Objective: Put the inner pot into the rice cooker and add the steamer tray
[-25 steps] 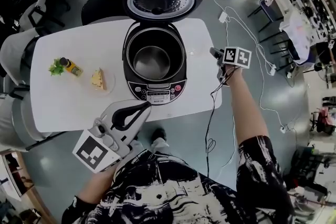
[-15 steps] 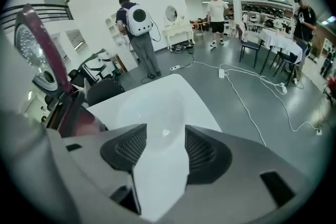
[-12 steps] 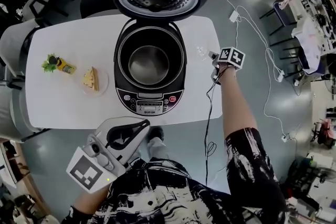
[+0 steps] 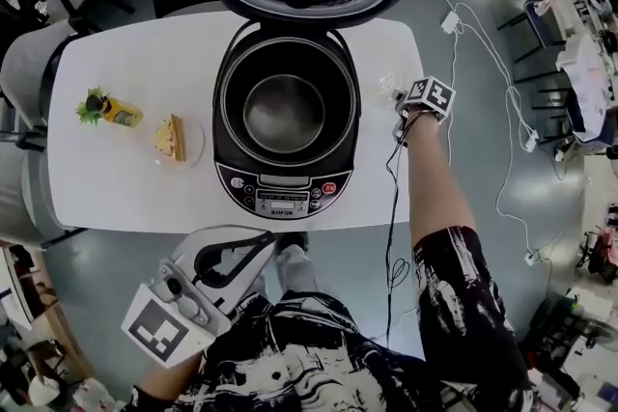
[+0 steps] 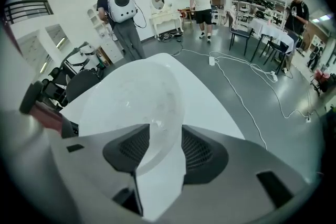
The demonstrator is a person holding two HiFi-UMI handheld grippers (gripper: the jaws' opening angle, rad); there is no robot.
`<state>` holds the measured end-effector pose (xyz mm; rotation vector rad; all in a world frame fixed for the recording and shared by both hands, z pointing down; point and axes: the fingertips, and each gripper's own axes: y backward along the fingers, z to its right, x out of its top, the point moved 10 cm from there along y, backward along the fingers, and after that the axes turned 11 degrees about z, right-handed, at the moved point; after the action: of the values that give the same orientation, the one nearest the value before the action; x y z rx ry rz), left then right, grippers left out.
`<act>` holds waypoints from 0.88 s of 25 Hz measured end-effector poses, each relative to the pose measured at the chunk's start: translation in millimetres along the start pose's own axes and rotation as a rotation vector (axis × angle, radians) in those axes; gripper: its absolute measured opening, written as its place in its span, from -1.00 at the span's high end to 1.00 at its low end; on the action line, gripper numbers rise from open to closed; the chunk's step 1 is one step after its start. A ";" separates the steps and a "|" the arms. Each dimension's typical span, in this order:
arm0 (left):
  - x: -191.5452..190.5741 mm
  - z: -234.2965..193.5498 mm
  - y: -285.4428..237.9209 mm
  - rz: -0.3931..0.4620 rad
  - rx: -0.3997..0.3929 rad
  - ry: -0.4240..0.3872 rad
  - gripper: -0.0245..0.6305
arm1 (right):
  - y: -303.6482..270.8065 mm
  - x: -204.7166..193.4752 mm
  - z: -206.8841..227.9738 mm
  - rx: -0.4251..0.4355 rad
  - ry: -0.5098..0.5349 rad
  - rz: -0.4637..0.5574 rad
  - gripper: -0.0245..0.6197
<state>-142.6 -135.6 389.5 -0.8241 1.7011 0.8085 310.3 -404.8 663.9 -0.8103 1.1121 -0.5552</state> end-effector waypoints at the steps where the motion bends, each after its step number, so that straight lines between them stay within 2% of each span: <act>1: -0.9 -0.3 1.9 -0.003 0.006 0.000 0.91 | -2.9 -2.0 -1.1 -0.011 0.007 -0.005 0.38; 4: -2.4 -0.3 8.6 -0.010 0.026 -0.001 0.91 | -7.9 -6.6 -2.9 -0.053 0.038 -0.010 0.55; 7: -3.9 -1.0 16.1 -0.013 0.040 -0.002 0.91 | -6.7 -7.8 -3.6 -0.090 0.028 -0.009 0.59; 10: -3.9 -1.3 21.3 -0.009 0.046 -0.002 0.91 | -0.8 -9.6 -0.2 -0.119 -0.022 -0.015 0.88; 11: -3.7 -1.0 22.1 -0.008 0.045 -0.003 0.91 | 1.9 -9.6 1.6 -0.120 -0.029 -0.014 0.90; 22: 14.3 13.9 17.1 0.039 -0.042 -0.016 0.91 | 68.5 -6.7 34.6 -0.111 -0.117 0.013 0.91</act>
<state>-153.2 -116.8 374.5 -0.8129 1.6953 0.8773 340.2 -348.8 620.3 -0.9201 1.0463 -0.4326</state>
